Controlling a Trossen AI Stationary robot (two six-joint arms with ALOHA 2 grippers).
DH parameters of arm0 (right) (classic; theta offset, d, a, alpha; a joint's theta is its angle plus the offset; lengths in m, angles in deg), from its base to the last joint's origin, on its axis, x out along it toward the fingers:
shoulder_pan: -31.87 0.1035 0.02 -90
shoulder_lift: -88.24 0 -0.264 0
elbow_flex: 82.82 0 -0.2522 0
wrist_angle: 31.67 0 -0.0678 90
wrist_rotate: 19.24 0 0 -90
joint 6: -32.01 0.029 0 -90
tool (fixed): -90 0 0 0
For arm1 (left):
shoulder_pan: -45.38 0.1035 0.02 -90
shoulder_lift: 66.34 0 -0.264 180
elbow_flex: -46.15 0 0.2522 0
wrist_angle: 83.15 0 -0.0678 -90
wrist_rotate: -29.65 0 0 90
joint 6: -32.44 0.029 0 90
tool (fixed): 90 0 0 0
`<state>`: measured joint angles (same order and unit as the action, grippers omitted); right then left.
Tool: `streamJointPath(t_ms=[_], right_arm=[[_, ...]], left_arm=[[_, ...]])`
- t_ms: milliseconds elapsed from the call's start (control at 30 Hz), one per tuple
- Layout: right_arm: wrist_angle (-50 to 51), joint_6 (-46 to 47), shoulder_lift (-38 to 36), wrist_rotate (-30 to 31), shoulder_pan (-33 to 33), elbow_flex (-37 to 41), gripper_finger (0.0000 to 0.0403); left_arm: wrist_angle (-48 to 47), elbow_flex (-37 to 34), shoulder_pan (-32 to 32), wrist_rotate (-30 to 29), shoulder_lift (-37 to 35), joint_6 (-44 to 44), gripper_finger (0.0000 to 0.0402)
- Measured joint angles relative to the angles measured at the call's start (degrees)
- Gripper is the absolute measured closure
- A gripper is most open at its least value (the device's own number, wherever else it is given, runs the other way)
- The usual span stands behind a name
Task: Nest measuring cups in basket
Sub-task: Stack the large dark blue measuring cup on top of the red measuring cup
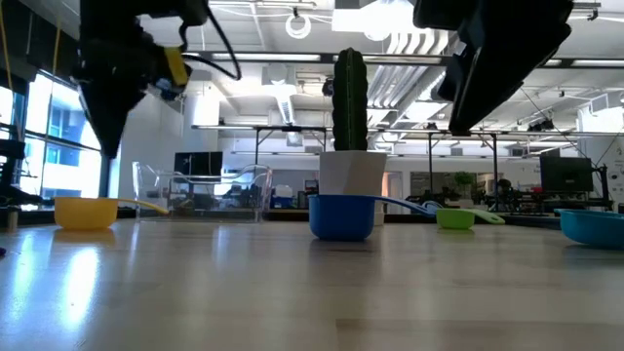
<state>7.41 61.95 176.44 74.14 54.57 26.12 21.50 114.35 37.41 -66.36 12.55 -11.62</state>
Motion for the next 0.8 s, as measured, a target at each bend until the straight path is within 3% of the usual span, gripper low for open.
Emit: streamJointPath(t_ms=[300,567,800], right_arm=[[-1.9,8.0,0.0,0.6,-1.0,0.0,0.0324],[-6.7,21.3,0.0,3.7,-1.0,0.0,0.0324],[-13.3,18.5,0.0,8.8,-1.6,0.0,0.0324]], left_arm=[[20.6,0.0,3.7,3.9,0.0,20.3,0.0337],[32.1,0.0,4.7,4.0,0.0,39.3,0.0294],[32.2,0.0,4.6,3.9,0.0,39.7,0.0269]])
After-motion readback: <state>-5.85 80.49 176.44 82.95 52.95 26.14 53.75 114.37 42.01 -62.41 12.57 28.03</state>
